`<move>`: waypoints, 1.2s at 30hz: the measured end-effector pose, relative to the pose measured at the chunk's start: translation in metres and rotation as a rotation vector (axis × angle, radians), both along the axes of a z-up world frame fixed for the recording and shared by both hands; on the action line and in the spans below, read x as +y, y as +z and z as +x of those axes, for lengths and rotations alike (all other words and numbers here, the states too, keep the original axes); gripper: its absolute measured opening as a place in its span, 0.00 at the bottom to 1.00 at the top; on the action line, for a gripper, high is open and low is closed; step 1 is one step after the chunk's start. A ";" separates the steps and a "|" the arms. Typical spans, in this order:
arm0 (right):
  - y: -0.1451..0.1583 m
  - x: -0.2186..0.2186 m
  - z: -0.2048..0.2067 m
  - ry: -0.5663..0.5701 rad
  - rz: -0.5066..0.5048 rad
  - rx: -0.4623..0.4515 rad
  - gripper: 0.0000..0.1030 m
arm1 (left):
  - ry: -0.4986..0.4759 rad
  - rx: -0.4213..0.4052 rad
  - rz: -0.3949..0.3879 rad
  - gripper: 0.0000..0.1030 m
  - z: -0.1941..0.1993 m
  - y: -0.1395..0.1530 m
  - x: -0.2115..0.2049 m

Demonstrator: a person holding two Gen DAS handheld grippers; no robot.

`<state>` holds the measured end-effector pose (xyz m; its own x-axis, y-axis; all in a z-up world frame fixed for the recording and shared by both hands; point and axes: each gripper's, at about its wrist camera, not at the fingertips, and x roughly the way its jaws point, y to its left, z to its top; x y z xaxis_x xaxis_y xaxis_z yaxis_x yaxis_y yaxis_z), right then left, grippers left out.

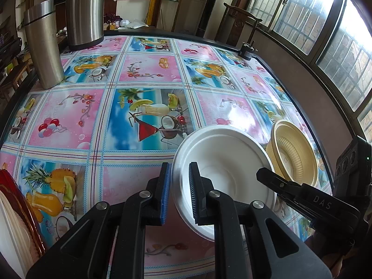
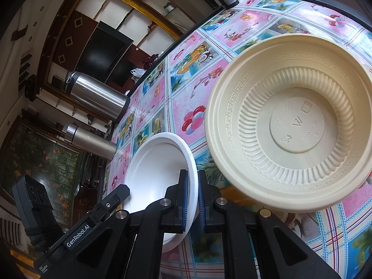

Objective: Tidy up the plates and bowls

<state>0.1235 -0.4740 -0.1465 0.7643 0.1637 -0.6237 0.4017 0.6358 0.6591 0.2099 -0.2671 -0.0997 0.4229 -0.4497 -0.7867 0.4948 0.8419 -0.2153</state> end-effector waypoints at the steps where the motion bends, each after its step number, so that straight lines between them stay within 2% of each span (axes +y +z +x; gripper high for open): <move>1: 0.000 0.000 0.000 0.000 0.000 -0.001 0.09 | 0.000 0.000 0.001 0.13 0.000 0.000 0.000; 20: -0.002 0.000 0.002 0.001 0.007 -0.001 0.10 | 0.003 0.002 0.002 0.13 0.000 0.000 -0.001; 25: 0.000 0.000 -0.003 -0.015 0.018 -0.029 0.10 | 0.003 -0.017 -0.003 0.13 -0.005 0.002 -0.002; 27: 0.001 0.001 -0.009 -0.023 0.024 -0.047 0.10 | 0.005 -0.030 0.003 0.13 -0.010 0.003 0.000; 32: 0.002 0.011 -0.024 -0.010 0.061 -0.089 0.12 | 0.039 -0.078 -0.038 0.13 -0.043 0.003 0.024; 36: 0.002 0.038 -0.036 0.053 0.041 -0.089 0.13 | 0.079 -0.137 0.031 0.13 -0.078 -0.006 0.047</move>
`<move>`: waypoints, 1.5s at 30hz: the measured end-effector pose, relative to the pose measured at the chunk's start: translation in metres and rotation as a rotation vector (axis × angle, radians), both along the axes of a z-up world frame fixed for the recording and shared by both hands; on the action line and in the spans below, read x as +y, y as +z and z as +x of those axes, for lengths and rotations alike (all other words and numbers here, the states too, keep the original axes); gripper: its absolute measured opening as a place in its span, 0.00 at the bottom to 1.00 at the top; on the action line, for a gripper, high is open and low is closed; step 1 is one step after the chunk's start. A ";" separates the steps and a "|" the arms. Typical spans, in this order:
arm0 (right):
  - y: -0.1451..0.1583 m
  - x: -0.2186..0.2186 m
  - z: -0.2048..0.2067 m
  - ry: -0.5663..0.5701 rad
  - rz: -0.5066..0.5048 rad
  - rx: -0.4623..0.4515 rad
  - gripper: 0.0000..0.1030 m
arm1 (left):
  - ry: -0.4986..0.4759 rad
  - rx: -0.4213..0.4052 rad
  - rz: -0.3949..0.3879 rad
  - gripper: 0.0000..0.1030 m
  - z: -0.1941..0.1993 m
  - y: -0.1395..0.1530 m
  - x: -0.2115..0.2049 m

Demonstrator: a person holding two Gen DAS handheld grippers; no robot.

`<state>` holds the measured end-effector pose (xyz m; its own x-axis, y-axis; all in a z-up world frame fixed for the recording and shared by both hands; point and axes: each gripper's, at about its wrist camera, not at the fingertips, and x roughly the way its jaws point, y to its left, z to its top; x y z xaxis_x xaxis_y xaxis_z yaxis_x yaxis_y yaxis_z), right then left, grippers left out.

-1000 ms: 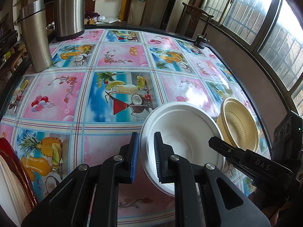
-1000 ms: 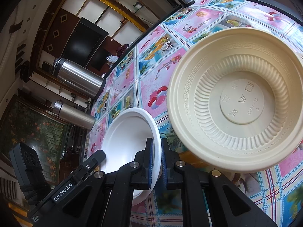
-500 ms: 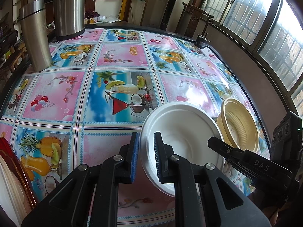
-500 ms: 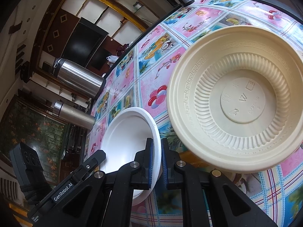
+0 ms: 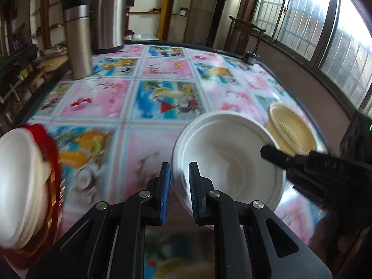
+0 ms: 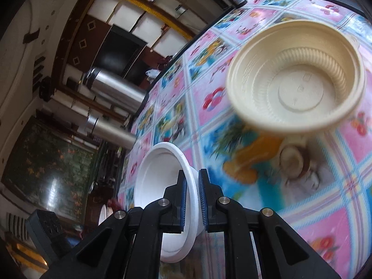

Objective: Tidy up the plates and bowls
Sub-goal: 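Lift the white bowl and carry it toward the red plate stack, then lower the white bowl onto the stacked bowls and open both tools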

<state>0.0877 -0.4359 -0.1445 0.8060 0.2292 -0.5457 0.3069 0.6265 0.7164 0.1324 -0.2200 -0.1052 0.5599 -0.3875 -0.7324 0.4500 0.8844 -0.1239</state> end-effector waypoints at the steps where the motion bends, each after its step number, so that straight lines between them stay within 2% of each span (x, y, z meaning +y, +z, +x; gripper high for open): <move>1: 0.000 0.008 -0.004 0.016 -0.005 -0.002 0.13 | 0.005 -0.019 0.026 0.13 -0.010 -0.001 0.006; 8: 0.004 0.069 -0.029 0.148 -0.036 -0.024 0.13 | 0.040 -0.060 0.077 0.13 -0.057 0.007 0.067; 11: 0.016 0.091 -0.023 0.208 -0.024 -0.047 0.13 | 0.062 -0.048 0.032 0.13 -0.067 0.017 0.099; 14: 0.029 0.117 -0.010 0.277 -0.004 -0.070 0.13 | 0.122 -0.030 -0.055 0.13 -0.067 0.033 0.142; 19: 0.050 0.162 0.017 0.362 0.008 -0.116 0.13 | 0.230 -0.079 -0.124 0.13 -0.060 0.063 0.192; 22: 0.060 0.183 0.036 0.382 0.006 -0.142 0.13 | 0.268 -0.085 -0.159 0.13 -0.050 0.070 0.212; 27: 0.059 0.205 0.065 0.406 0.004 -0.157 0.13 | 0.317 -0.076 -0.196 0.13 -0.036 0.064 0.229; 32: 0.039 0.220 0.089 0.443 0.014 -0.147 0.13 | 0.369 -0.090 -0.168 0.13 -0.027 0.049 0.236; 39: 0.022 0.226 0.095 0.480 -0.074 -0.110 0.13 | 0.404 -0.067 -0.176 0.13 -0.014 0.030 0.239; 45: 0.020 0.226 0.094 0.481 -0.077 -0.116 0.13 | 0.435 -0.067 -0.150 0.13 -0.014 0.027 0.240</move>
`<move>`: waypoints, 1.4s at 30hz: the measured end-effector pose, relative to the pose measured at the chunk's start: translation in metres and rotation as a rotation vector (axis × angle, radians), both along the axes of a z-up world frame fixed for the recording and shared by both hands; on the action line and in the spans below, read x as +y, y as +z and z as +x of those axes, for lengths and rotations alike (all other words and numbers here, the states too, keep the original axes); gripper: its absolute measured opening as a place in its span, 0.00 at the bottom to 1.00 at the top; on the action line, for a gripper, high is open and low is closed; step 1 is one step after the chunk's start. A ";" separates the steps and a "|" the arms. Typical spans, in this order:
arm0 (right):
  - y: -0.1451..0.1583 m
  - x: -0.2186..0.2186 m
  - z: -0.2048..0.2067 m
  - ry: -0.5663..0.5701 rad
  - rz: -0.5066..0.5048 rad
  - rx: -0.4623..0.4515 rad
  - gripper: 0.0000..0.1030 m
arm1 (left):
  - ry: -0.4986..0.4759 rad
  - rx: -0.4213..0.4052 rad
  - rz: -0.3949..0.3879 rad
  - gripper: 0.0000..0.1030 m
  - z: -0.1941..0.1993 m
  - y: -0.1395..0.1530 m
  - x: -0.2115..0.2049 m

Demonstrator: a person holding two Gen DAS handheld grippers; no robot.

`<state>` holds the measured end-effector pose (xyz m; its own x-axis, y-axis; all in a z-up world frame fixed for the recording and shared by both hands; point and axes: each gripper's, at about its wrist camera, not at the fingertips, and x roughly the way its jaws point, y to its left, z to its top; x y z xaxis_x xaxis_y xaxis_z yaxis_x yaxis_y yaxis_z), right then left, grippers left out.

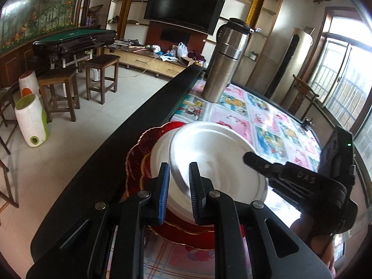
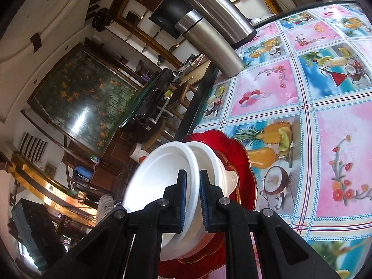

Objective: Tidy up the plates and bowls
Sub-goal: 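Lower the white bowl onto the stacked bowls and open both tools, then move the right tool to the cream ribbed bowl and grasp its rim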

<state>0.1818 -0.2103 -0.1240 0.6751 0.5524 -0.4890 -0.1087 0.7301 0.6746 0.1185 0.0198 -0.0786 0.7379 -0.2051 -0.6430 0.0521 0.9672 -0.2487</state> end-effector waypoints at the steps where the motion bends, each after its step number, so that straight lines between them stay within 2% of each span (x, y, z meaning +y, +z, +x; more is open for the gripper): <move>1: 0.000 0.000 0.000 -0.003 -0.009 -0.002 0.13 | 0.008 -0.001 0.008 0.13 -0.001 0.000 0.000; 5: 0.000 -0.003 -0.001 -0.005 0.001 0.000 0.17 | 0.032 -0.001 0.006 0.15 -0.005 0.001 0.006; 7: 0.001 -0.009 -0.003 -0.005 0.032 -0.005 0.27 | 0.038 -0.013 0.008 0.19 -0.009 0.003 0.008; 10: 0.006 -0.021 -0.008 -0.041 0.069 -0.034 0.50 | 0.050 -0.036 0.021 0.35 -0.016 0.008 0.009; 11: 0.007 -0.025 -0.009 -0.059 0.072 -0.044 0.56 | 0.050 -0.041 0.023 0.38 -0.018 0.009 0.009; 15: 0.007 -0.036 -0.010 -0.060 0.140 -0.049 0.57 | 0.025 -0.039 0.035 0.38 -0.022 0.011 0.001; 21: 0.023 -0.064 -0.023 -0.154 0.105 -0.098 0.57 | -0.032 -0.008 0.064 0.39 -0.029 0.009 -0.017; 23: 0.034 -0.083 -0.035 -0.214 0.062 -0.144 0.61 | -0.055 -0.012 0.078 0.48 -0.034 0.011 -0.027; 25: 0.044 -0.102 -0.047 -0.281 -0.004 -0.188 0.62 | -0.082 -0.016 0.095 0.53 -0.038 0.012 -0.039; 31: 0.068 -0.188 -0.095 -0.525 -0.123 -0.290 0.69 | -0.230 0.020 0.160 0.54 -0.049 0.003 -0.097; 34: 0.075 -0.230 -0.116 -0.660 -0.196 -0.303 0.70 | -0.302 0.053 0.186 0.54 -0.053 -0.005 -0.127; 39: 0.090 -0.290 -0.147 -0.904 -0.438 -0.302 0.77 | -0.418 0.123 0.208 0.54 -0.058 -0.019 -0.175; 41: 0.088 -0.315 -0.151 -0.953 -0.485 -0.259 0.77 | -0.453 0.140 0.221 0.54 -0.055 -0.021 -0.193; 42: 0.085 -0.328 -0.151 -0.961 -0.470 -0.232 0.77 | -0.466 0.145 0.222 0.54 -0.053 -0.020 -0.200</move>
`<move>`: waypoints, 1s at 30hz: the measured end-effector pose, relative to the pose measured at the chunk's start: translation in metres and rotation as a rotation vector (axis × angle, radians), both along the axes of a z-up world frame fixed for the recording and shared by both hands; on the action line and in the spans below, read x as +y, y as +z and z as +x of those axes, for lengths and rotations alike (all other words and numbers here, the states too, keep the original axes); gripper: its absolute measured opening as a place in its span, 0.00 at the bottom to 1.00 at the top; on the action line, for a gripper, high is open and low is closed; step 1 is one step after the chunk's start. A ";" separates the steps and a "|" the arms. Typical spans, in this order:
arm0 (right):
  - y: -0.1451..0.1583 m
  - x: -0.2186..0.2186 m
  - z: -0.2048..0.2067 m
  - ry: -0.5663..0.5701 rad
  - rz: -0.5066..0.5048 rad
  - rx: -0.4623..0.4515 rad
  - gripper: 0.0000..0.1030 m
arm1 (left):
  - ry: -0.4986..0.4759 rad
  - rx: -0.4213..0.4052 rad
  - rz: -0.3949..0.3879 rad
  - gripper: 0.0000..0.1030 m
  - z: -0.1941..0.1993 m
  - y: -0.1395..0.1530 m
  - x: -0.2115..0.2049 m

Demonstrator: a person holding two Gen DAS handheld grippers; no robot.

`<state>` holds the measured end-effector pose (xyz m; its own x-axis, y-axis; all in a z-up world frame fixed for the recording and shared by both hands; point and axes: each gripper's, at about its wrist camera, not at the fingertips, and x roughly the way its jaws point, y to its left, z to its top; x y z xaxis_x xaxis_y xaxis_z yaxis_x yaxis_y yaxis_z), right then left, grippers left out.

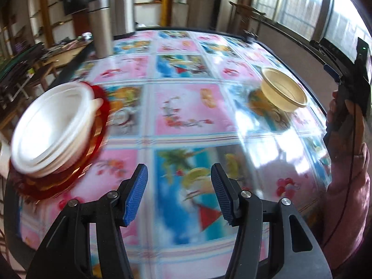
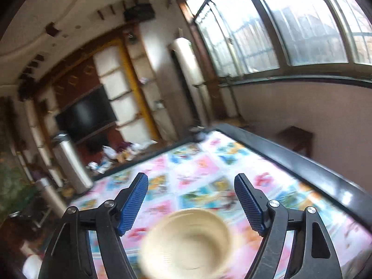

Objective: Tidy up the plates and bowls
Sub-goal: 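Move the right tool to the cream ribbed bowl and grasp its rim, then lift the cream ribbed bowl with the right tool while the left tool approaches its rim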

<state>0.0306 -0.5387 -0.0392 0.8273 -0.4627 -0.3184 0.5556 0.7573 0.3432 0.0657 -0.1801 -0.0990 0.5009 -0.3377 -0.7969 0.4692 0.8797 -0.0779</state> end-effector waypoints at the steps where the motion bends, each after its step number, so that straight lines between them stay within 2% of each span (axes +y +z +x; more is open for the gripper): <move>1: -0.006 -0.014 0.001 -0.005 0.049 0.013 0.77 | -0.016 0.011 -0.004 0.54 0.005 0.002 -0.009; 3: -0.022 -0.046 0.006 -0.003 0.221 0.059 0.77 | -0.049 0.035 -0.030 0.54 0.018 0.009 -0.031; 5: -0.038 -0.066 0.008 0.006 0.380 0.058 0.77 | -0.064 0.042 -0.055 0.54 0.029 0.015 -0.050; 7: -0.049 -0.077 0.009 0.003 0.451 0.095 0.77 | -0.070 0.045 -0.091 0.55 0.044 0.023 -0.072; 9: -0.056 -0.083 0.012 -0.008 0.491 0.129 0.77 | -0.068 0.052 -0.126 0.62 0.061 0.027 -0.092; 12: -0.072 -0.081 0.020 0.057 0.617 0.107 0.77 | -0.039 0.077 -0.197 0.63 0.083 0.027 -0.112; 16: -0.092 -0.084 0.030 0.161 0.770 0.088 0.77 | 0.006 0.096 -0.270 0.63 0.106 0.011 -0.126; 18: -0.095 -0.078 0.033 0.210 0.822 0.079 0.77 | 0.017 0.097 -0.273 0.63 0.111 -0.004 -0.125; 20: -0.094 -0.066 0.041 0.282 0.835 0.104 0.77 | 0.011 0.147 -0.229 0.62 0.121 -0.022 -0.123; 23: -0.092 -0.042 0.060 0.413 0.848 0.131 0.77 | 0.051 0.216 -0.256 0.62 0.135 -0.032 -0.104; 25: -0.088 -0.024 0.067 0.513 0.839 0.152 0.77 | 0.072 0.213 -0.279 0.62 0.139 -0.027 -0.091; 26: -0.086 -0.019 0.068 0.512 0.816 0.157 0.77 | 0.079 0.195 -0.278 0.62 0.139 -0.024 -0.087; 28: -0.078 -0.015 0.062 0.412 0.716 0.174 0.77 | 0.095 0.164 -0.274 0.62 0.140 -0.017 -0.079; 30: -0.071 -0.013 0.059 0.321 0.612 0.193 0.77 | 0.098 0.170 -0.296 0.62 0.141 -0.015 -0.073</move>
<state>0.0897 -0.5521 -0.1105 0.7952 0.1027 -0.5976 0.4313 0.5968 0.6766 0.2067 -0.2526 -0.1143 0.4110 -0.5233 -0.7465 0.3426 0.8475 -0.4054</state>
